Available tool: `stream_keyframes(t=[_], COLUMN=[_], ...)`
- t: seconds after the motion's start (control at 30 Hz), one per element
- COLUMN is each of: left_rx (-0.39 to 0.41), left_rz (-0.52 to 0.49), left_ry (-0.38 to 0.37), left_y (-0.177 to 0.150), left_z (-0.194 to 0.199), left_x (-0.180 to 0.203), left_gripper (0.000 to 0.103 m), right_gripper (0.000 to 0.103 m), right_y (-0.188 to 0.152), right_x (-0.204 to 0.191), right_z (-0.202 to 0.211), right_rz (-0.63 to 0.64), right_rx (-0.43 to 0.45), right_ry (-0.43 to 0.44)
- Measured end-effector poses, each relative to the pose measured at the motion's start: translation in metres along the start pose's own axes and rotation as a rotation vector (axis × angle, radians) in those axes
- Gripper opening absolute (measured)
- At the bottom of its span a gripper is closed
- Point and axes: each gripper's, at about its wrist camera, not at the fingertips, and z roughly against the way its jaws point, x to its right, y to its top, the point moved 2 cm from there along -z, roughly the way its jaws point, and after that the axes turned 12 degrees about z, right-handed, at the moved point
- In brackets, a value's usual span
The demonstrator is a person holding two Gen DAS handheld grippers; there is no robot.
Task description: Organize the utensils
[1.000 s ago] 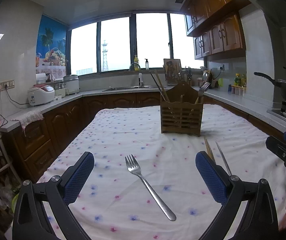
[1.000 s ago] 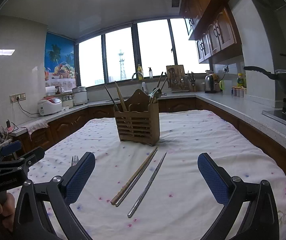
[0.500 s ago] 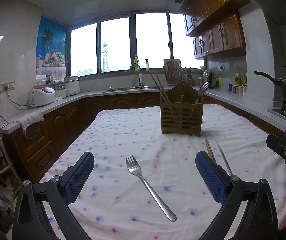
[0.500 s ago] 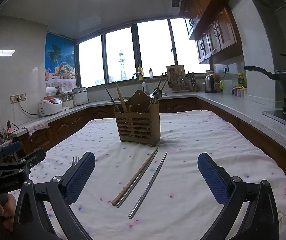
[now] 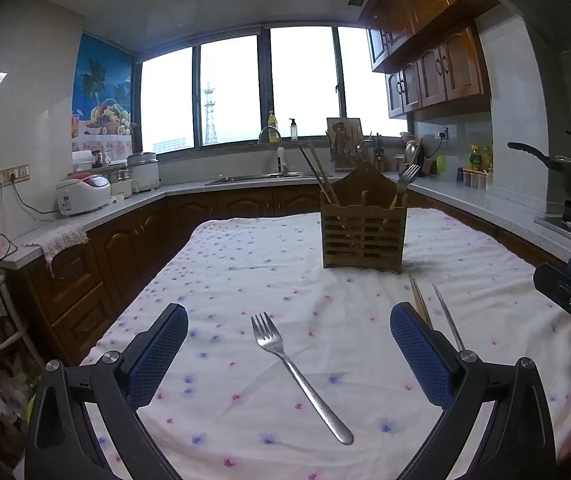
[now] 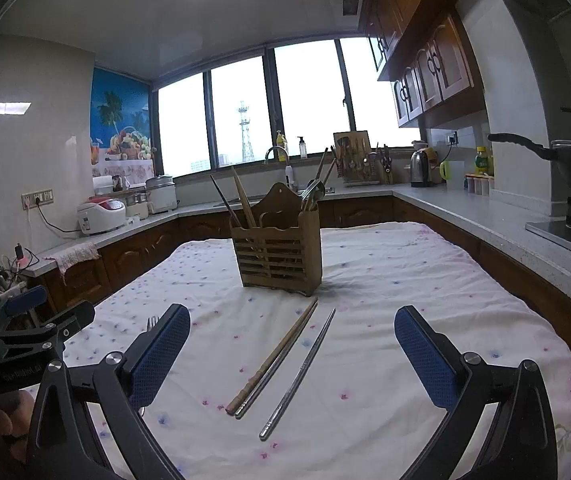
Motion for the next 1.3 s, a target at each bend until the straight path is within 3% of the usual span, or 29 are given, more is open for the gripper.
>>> stream_keyframes(t=[1.3], left_rx=[-0.016], left_rz=[0.007], left_ry=[-0.001], left_y=[-0.0001], left_z=[-0.0067], left_x=[0.0031], left_gripper=[0.102], right_gripper=[0.103], right_y=[0.0010], right_x=[-0.0001], right_z=[-0.0013], right_rz=[-0.005], right_rx=[-0.005], right_ry=[0.001])
